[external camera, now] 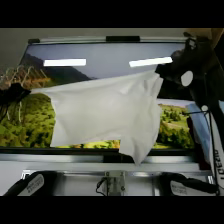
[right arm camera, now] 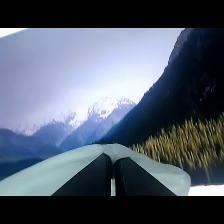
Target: Fold the shirts.
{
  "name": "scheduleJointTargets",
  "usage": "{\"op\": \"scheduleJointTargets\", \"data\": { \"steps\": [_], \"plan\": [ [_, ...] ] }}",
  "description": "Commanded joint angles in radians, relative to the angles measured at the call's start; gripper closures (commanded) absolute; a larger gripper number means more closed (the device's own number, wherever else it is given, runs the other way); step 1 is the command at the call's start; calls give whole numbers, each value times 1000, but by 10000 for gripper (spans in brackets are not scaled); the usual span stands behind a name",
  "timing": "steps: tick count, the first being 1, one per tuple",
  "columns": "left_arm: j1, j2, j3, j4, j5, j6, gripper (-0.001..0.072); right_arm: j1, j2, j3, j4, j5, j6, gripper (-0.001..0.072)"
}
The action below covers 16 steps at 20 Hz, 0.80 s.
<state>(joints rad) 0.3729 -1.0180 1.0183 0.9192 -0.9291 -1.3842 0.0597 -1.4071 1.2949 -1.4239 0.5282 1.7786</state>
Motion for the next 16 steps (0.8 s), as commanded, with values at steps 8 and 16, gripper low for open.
{"op": "scheduleJointTargets", "data": {
  "steps": [8, 16],
  "plan": [
    [-257, -446, 159, -43, 28, -6, 384, 31, -150, -2, 50, 120, 48, 191],
    [124, -326, 106, 251, -730, -44, 123, -214, 50, -51, -12, 928, -386, 139]
  ]
}}
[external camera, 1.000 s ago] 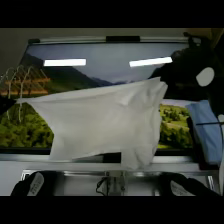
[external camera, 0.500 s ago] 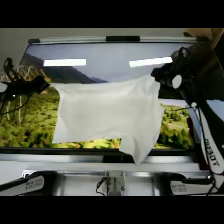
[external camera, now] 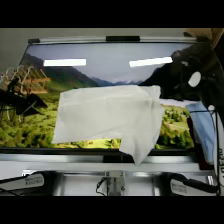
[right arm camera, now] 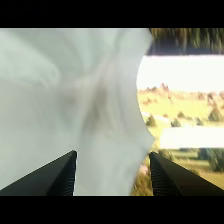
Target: Fold the shirts.
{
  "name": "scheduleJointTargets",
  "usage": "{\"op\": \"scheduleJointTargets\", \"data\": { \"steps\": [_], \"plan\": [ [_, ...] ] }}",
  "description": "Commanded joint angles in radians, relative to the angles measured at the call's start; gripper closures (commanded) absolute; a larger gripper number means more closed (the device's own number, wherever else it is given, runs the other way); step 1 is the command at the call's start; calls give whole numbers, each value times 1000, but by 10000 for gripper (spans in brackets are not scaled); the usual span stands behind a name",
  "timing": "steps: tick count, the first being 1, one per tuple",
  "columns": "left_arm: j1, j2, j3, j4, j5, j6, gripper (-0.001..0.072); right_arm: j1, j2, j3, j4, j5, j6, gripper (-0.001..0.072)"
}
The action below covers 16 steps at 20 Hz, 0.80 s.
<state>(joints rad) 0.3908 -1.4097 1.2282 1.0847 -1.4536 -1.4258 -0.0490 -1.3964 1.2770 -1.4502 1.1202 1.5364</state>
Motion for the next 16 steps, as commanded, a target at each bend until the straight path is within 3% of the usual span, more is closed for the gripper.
{"op": "scheduleJointTargets", "data": {
  "steps": [1, 2, 3, 5, 7, 16],
  "plan": [
    [125, 134, -233, 79, -135, -4, 215, -146, 53, -72, 42, 352, -147, 162],
    [134, 194, -358, 49, -65, 3, 264, -182, 73, -114, 79, 346, -147, 165],
    [139, 243, -465, 20, 5, 27, 262, -206, 91, -150, 114, 330, -147, 165],
    [143, 284, -602, -4, 90, 82, 149, -222, 118, -196, 173, 311, -148, 165],
    [143, 278, -638, -4, 122, 122, 149, -214, 127, -202, 195, 312, -162, 164],
    [124, 238, -667, -39, 240, 124, 162, -213, 127, -202, 222, 294, -181, 164]
  ]
}}
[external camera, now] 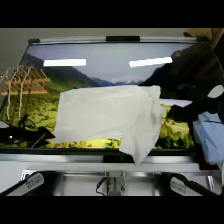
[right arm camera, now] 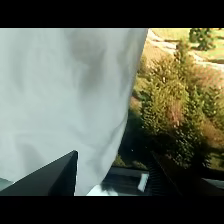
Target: Fold the shirts.
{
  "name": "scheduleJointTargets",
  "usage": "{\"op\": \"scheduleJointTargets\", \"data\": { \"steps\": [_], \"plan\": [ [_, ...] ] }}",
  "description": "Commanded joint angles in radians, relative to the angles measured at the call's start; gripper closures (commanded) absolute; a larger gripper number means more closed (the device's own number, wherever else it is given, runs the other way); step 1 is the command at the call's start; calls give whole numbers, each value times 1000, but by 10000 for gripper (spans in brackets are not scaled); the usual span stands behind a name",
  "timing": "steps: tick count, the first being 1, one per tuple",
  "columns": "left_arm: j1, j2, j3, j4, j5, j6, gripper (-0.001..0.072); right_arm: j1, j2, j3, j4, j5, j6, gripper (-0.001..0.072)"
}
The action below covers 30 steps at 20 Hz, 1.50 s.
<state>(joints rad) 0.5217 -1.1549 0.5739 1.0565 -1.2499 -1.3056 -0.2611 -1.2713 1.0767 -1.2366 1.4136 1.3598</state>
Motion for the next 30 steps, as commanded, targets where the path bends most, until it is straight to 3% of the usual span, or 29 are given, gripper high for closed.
{"op": "scheduleJointTargets", "data": {
  "steps": [1, 6, 7, 9, 11, 15, 18, 21, 26, 28, 29, 30],
  "plan": [
    [-12, -26, -19, -14, 43, 4, 162, -1, 2, -2, 9, 2, -5, 164],
    [-39, -50, -38, -48, 94, 4, 182, -1, 2, -2, 9, 21, -4, 164],
    [-47, -52, -38, -48, 98, 4, 212, -1, 2, -2, 9, 23, -3, 164],
    [-63, -57, -39, -48, 98, -5, 501, -1, 2, -2, 7, 23, -2, 164],
    [-79, -57, -39, -48, 97, -13, 670, -1, 2, -9, -5, 23, 6, 164],
    [-79, -47, -37, -48, 89, 8, 671, -20, 2, -163, -21, 12, -17, 162],
    [-79, -24, -36, -48, 91, 38, 672, -28, 2, -326, 58, -104, 32, 162],
    [-79, -3, -36, -48, 90, 38, 671, -15, 2, -381, 111, -221, 45, 162],
    [-79, 8, -18, -49, 87, 37, 671, -15, 2, -430, 212, -267, 23, 164],
    [-80, 8, 7, -60, 76, 37, 671, -15, 2, -463, 220, -270, 23, 267],
    [-79, 8, 19, -69, 69, 37, 671, -15, 2, -475, 219, -279, 23, 270],
    [-80, 8, 34, -72, 64, 37, 671, -15, 2, -478, 221, -290, 21, 384]
  ]
}}
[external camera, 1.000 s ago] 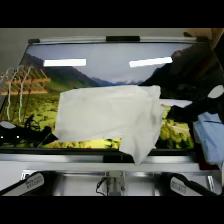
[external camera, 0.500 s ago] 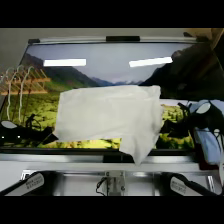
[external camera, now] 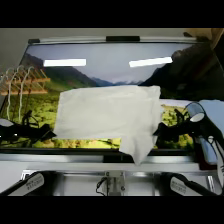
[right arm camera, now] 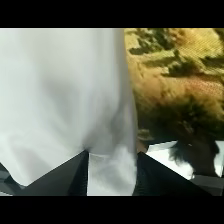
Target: Fold the shirts.
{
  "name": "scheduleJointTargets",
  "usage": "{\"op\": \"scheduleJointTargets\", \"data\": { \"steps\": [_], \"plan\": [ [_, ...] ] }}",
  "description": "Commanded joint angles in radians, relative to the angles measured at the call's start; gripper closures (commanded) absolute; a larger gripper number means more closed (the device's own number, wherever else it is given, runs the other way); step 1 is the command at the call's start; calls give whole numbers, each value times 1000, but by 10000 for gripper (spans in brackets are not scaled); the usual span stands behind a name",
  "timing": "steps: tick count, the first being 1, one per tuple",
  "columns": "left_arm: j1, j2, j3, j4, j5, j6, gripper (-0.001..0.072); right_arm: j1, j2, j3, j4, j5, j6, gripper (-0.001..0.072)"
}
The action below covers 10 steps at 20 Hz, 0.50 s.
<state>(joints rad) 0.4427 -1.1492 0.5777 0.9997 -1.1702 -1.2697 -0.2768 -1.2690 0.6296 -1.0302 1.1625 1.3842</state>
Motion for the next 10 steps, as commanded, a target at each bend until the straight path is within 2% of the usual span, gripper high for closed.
{"op": "scheduleJointTargets", "data": {
  "steps": [1, 2, 3, 4, 5, 7, 9, 10],
  "plan": [
    [0, 2, 50, -15, -16, 2, 671, 0, -1, -30, 50, -42, -15, 535],
    [0, 2, 76, -15, -17, 1, 672, 0, 0, -30, 123, -41, -74, 539],
    [0, 2, 117, -24, -30, 1, 672, 0, 3, -25, 219, -29, -154, 585],
    [-1, 5, 168, -40, -55, 2, 673, 0, 18, -10, 285, -17, -204, 593],
    [-1, 15, 228, -58, -80, 2, 673, 0, 49, 23, 319, -6, -233, 643],
    [-5, 80, 403, -85, -113, 10, 674, 0, 150, 155, 317, 3, -274, 643],
    [-28, 192, 647, -82, -117, 141, 674, -1, 279, 399, 317, -9, -311, 643],
    [-30, 248, 782, -82, -96, 137, 673, -1, 337, 546, 300, -32, -331, 643]
  ]
}}
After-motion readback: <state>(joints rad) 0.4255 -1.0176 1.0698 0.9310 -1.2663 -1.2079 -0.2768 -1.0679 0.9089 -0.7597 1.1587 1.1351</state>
